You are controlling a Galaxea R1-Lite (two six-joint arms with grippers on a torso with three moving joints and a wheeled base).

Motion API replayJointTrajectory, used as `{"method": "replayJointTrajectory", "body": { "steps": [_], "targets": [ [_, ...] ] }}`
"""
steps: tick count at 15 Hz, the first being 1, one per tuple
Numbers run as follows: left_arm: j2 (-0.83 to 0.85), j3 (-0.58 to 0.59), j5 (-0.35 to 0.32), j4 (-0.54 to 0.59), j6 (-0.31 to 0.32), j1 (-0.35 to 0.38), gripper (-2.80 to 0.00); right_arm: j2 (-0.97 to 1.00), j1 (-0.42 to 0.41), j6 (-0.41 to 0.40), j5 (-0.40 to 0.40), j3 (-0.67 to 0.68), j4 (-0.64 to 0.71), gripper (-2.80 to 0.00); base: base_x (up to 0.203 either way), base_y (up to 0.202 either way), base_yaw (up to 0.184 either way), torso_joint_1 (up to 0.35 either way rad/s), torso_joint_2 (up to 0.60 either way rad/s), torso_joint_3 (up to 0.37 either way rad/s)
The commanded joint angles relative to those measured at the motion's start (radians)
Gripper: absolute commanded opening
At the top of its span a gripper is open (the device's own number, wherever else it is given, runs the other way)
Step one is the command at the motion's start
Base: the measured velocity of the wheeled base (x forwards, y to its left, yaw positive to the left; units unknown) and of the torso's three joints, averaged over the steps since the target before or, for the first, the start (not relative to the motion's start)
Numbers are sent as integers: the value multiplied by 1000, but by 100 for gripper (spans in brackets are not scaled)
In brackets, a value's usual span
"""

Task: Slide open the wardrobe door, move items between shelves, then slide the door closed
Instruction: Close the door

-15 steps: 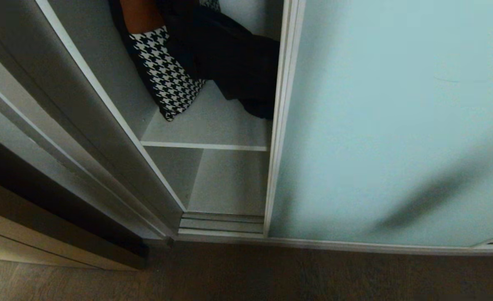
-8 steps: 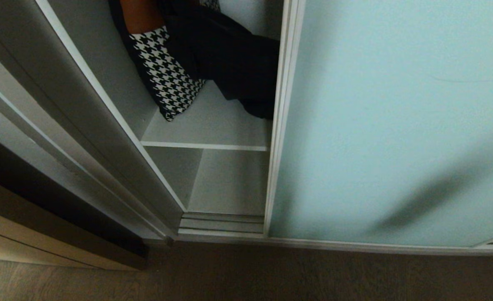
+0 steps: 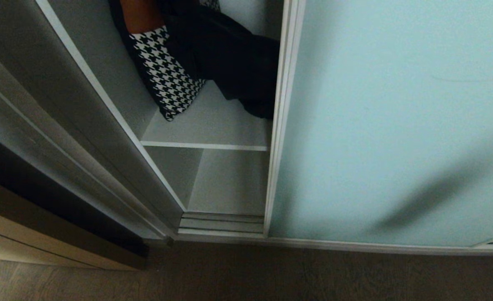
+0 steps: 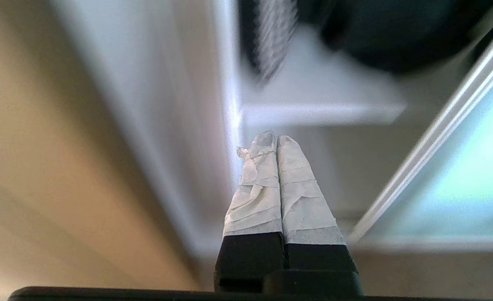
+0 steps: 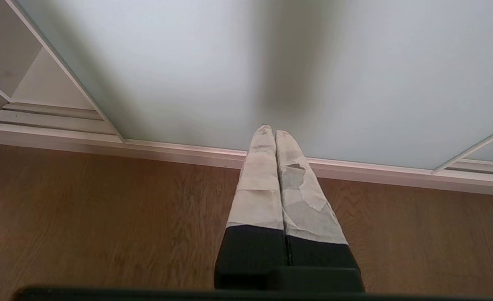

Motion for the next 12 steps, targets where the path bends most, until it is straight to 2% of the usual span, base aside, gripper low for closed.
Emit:
{"method": "replayJointTrajectory", "body": {
  "steps": [1,4,6,9,12],
  "targets": [
    [389,-307,-84,7,-20,-3,-280,0,0,1,0,0,-1,-280,0,0,0,0,0,0],
    [679,-627,-244,21,-41,-30,-280,0,0,0,0,0,-1,-280,0,0,0,0,0,0],
    [836,-775,-321,32,-46,-98,-280,1,0,0,0,0,-1,-280,0,0,0,0,0,0],
    [1015,-974,-373,39,-51,-217,-280,2,0,0,0,0,-1,-280,0,0,0,0,0,0],
    [1046,-1022,-384,43,-53,-388,-280,2,0,1,0,0,-1,-280,0,0,0,0,0,0]
  ]
}}
